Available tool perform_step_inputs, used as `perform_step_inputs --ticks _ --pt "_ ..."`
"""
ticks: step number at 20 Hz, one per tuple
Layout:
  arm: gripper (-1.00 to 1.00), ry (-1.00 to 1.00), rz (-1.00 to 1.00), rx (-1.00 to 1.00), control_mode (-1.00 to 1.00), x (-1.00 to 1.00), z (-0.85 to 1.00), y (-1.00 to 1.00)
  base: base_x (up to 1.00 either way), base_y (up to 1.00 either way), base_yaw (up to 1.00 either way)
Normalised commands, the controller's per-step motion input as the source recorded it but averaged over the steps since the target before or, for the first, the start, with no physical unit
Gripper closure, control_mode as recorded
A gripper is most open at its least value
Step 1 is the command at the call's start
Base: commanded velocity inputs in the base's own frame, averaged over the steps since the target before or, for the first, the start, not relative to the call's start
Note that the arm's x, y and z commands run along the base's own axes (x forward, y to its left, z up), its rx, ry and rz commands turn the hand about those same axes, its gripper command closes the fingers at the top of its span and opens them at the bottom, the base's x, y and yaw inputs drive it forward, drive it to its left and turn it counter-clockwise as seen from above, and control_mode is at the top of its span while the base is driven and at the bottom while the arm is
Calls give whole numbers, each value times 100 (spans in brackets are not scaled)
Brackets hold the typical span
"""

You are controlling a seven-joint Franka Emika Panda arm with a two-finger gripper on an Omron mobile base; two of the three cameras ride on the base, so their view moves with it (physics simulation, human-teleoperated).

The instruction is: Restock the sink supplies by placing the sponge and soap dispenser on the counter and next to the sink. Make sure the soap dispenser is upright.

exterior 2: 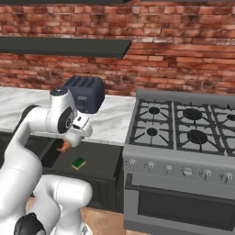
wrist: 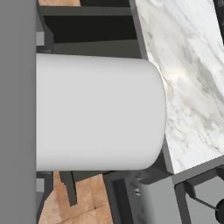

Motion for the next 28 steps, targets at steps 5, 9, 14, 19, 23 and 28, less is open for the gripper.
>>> perform_step_inputs --ticks 5,9,14,19,23,28 --pt "100 0 0 0 -100 0 0 1 0 0 0" --pt "100 0 -5 0 100 -13 0 1 -22 0 -18" --pt "100 0 0 0 100 0 0 0 -31 20 -61" --pt "100 0 0 0 100 0 0 0 -11 26 -73" --pt "100 0 0 0 100 0 0 0 0 27 -78" --pt "100 0 0 0 100 0 0 0 0 5 -76"
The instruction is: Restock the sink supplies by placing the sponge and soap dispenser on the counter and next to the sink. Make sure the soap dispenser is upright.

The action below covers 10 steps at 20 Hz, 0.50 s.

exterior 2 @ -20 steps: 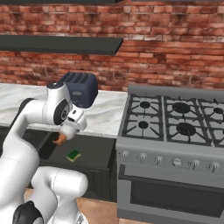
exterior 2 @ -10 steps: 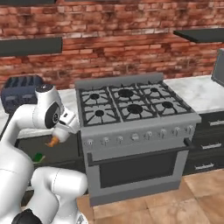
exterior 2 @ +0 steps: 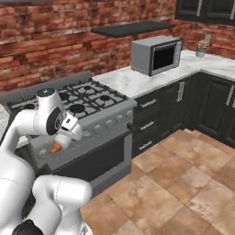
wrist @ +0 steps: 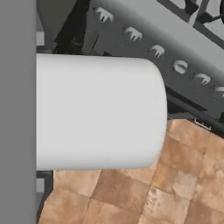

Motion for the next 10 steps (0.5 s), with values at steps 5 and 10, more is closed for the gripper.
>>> perform_step_inputs --ticks 5,10 --pt "100 0 0 0 100 0 0 0 0 0 -75" --pt "100 0 0 0 100 0 0 0 7 -1 -66"
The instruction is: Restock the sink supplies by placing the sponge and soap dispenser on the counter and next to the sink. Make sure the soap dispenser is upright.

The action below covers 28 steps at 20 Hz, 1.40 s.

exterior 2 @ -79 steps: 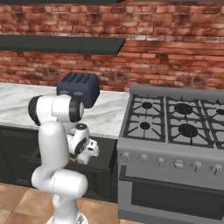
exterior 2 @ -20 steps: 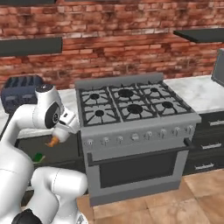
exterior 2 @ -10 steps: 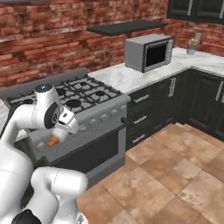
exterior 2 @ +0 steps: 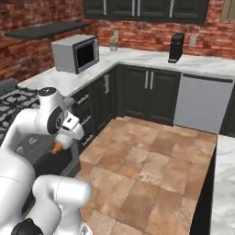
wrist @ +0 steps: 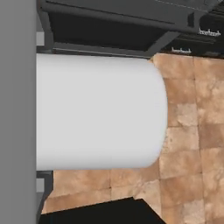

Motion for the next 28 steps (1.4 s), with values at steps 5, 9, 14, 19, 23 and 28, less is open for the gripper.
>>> perform_step_inputs --ticks 5,9,14,19,23,28 --pt "100 0 0 0 100 0 0 0 8 0 -65" --pt "100 0 0 0 100 0 0 0 3 1 -66" --pt "100 0 0 0 100 0 0 0 2 2 -65" --pt "100 0 0 0 100 0 0 0 3 0 -65" --pt "100 0 0 0 100 0 0 0 3 0 -64" --pt "100 0 0 0 100 0 0 0 4 0 -63"
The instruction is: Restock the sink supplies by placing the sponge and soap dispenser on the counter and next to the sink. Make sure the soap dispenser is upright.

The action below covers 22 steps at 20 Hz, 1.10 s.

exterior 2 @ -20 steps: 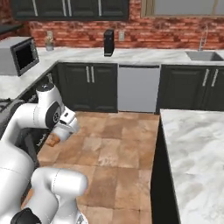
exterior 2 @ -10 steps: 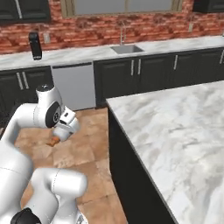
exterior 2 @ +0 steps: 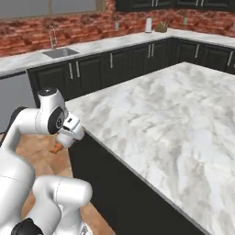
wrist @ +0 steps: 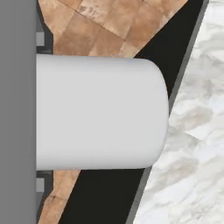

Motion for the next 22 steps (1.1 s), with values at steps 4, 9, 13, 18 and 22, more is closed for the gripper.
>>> perform_step_inputs --ticks 4,9,13,18,22 --pt "100 0 0 0 100 0 0 0 4 5 -59" --pt "100 0 0 0 100 0 0 0 6 16 -53" --pt "100 0 0 0 100 0 0 0 0 81 -34" --pt "100 0 0 0 100 0 0 0 0 100 -15" --pt "100 0 0 0 100 0 0 0 0 100 -11"
